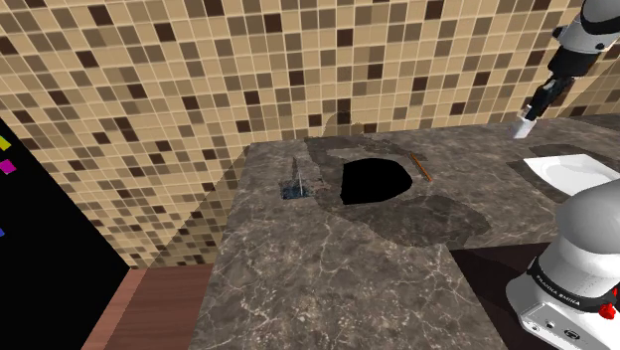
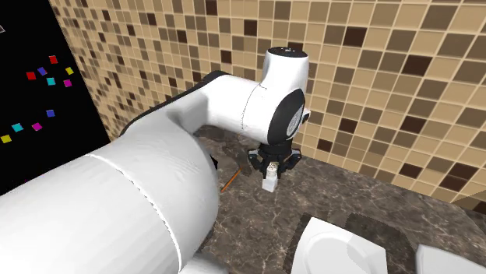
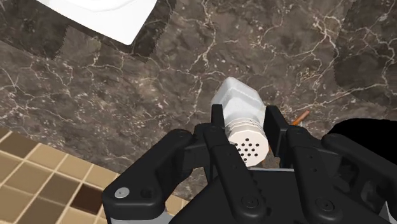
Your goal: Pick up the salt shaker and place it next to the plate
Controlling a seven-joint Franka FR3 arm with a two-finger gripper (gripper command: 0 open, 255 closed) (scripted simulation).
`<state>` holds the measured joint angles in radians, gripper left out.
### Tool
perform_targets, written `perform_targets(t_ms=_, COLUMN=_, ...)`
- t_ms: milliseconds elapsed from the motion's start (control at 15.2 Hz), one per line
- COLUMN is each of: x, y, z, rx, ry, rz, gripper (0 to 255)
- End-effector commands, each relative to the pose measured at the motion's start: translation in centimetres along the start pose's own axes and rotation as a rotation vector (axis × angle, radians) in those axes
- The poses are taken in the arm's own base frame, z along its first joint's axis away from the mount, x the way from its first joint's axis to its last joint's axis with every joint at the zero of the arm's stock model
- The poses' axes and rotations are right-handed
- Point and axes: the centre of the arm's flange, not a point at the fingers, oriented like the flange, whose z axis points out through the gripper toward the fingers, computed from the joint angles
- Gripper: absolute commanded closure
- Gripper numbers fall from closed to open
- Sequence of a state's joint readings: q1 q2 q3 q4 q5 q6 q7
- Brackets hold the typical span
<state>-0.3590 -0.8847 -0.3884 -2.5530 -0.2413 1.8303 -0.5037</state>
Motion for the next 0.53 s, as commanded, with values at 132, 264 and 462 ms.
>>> perform_targets(t_ms=132, x=-2.2, y=-0.2, z=1.3, rx=-0.001, ry=0.0, rz=-0.001, gripper=255)
perform_targets(t_ms=264, x=-2.4, y=-0.2, z=2.3, rx=-0.001, ry=0.0, rz=-0.001, gripper=255)
perform_targets(t_ms=462, x=-2.6, y=-0.2, z=3.9, rx=-0.001, ry=0.0, rz=-0.001, gripper=255)
